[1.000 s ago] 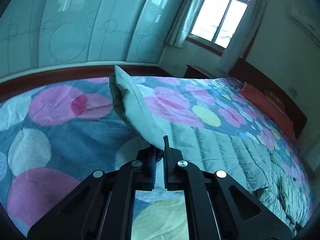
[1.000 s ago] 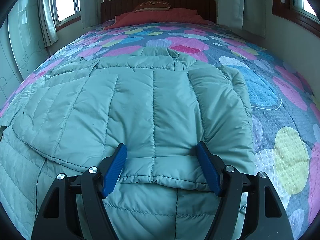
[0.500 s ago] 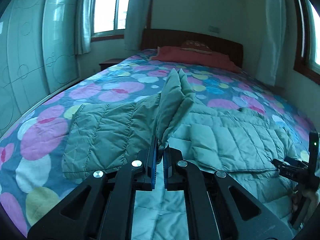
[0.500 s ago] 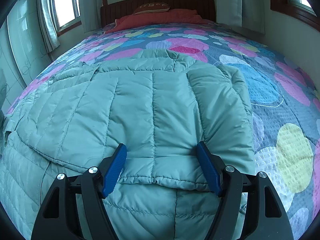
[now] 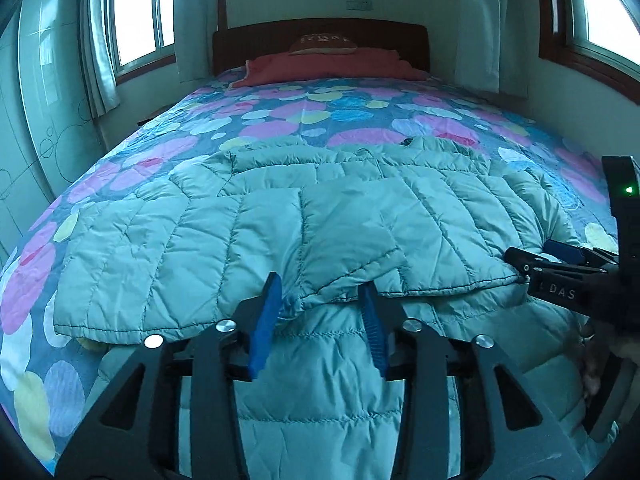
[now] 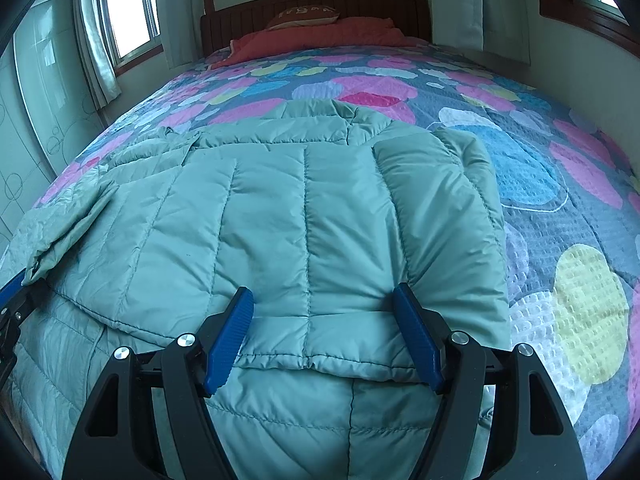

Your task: Fold large clothes

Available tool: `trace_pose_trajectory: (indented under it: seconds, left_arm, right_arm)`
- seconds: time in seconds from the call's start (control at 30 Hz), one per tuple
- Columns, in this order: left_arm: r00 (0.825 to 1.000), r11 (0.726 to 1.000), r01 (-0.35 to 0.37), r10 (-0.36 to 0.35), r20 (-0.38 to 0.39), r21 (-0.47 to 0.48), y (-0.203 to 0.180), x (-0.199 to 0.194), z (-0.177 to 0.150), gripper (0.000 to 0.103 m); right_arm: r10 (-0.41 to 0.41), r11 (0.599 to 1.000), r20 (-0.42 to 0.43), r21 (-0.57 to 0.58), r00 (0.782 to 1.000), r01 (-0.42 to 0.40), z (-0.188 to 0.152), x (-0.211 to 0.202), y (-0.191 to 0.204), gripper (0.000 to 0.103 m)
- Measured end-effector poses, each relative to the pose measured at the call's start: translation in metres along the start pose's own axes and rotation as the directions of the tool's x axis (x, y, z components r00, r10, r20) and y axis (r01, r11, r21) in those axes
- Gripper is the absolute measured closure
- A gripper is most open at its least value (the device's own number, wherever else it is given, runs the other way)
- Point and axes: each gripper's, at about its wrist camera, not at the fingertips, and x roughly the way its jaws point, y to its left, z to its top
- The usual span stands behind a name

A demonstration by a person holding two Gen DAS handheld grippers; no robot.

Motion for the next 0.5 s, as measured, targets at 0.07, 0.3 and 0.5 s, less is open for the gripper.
trace_pose_trajectory:
  seconds: [0.07, 0.3, 0.5]
  left_arm:
    - [1.000, 1.000, 0.012, -0.012, 0.011, -0.002, 0.000, -0.009, -0.001, 0.053]
    - [0.999, 0.996, -0.014, 0.017, 0.042, -0.085, 0.043, -0.048, -0.007, 0.044]
    - [0.990, 0.976, -0.139, 0.143, 0.011, -0.167, 0.109, -0.053, -0.014, 0.043]
  right_arm:
    - [-0.011, 1.000, -0.006, -0.008, 1.000, 0.011, 0.001, -0.002, 0.002, 0.032]
    - [0.000, 1.000, 0.029, -0.025, 1.000, 0.001, 0.004, -0.033, 0.030, 0.032]
    - [0.086, 0.995, 0.023, -0.060, 0.996, -0.085, 0.013, -0.042, 0.085, 0.032]
